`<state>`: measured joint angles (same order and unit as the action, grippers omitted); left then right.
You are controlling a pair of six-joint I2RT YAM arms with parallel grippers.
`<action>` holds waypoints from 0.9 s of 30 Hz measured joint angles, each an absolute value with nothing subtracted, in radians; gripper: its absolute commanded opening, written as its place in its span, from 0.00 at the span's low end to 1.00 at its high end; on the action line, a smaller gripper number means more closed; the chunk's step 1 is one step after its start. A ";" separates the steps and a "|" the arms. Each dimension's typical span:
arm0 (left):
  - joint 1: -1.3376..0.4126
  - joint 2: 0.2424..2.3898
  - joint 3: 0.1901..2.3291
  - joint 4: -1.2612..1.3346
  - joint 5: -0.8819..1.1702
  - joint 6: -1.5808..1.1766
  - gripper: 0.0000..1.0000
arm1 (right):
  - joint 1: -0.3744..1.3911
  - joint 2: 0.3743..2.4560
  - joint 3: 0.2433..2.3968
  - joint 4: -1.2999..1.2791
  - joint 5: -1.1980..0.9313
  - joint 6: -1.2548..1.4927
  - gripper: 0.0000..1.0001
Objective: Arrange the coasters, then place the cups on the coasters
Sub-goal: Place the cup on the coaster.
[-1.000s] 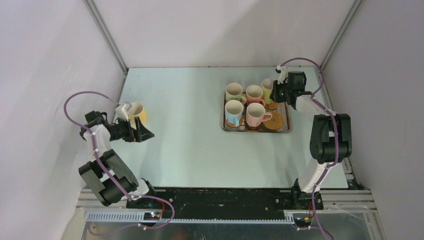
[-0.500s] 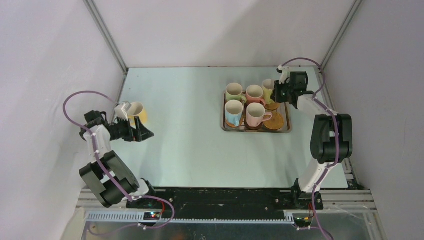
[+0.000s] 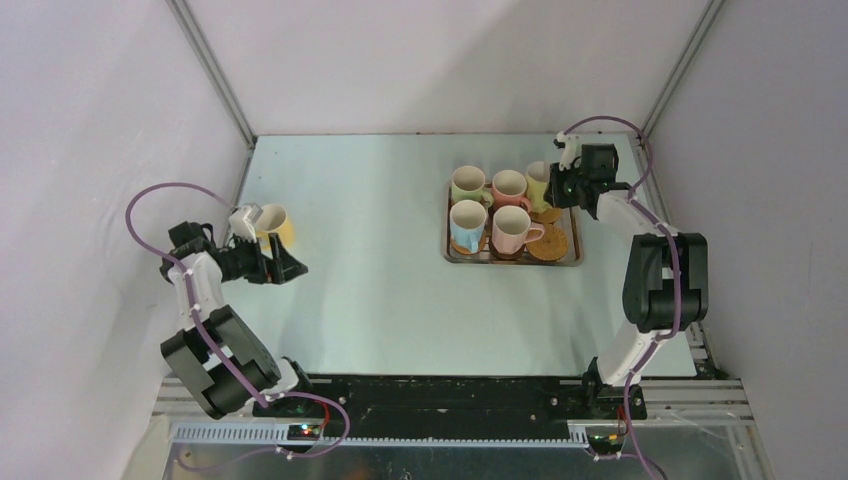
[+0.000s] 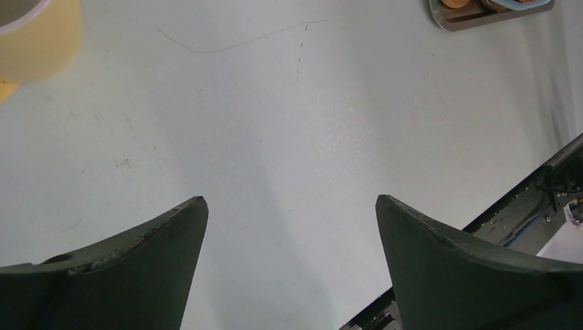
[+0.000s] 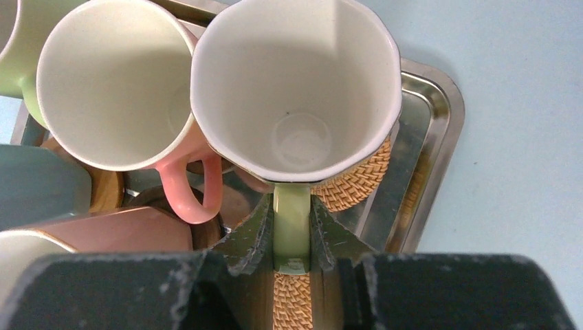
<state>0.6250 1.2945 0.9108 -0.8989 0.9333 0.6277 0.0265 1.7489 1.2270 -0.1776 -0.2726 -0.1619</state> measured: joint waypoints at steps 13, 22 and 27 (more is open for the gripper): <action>0.625 1.287 0.911 -0.899 0.926 0.627 1.00 | 0.029 1.686 1.183 -0.173 -0.254 -0.218 0.19; 0.625 1.280 0.911 -0.898 0.920 0.626 1.00 | 0.025 1.687 1.180 -0.184 -0.269 -0.261 0.31; 0.625 1.279 0.911 -0.898 0.920 0.626 1.00 | 0.012 1.687 1.200 -0.193 -0.299 -0.278 0.46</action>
<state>0.6250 1.2793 0.9108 -0.8978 0.9199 0.6258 0.0120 1.6867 1.2003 -0.1928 -0.2985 -0.2775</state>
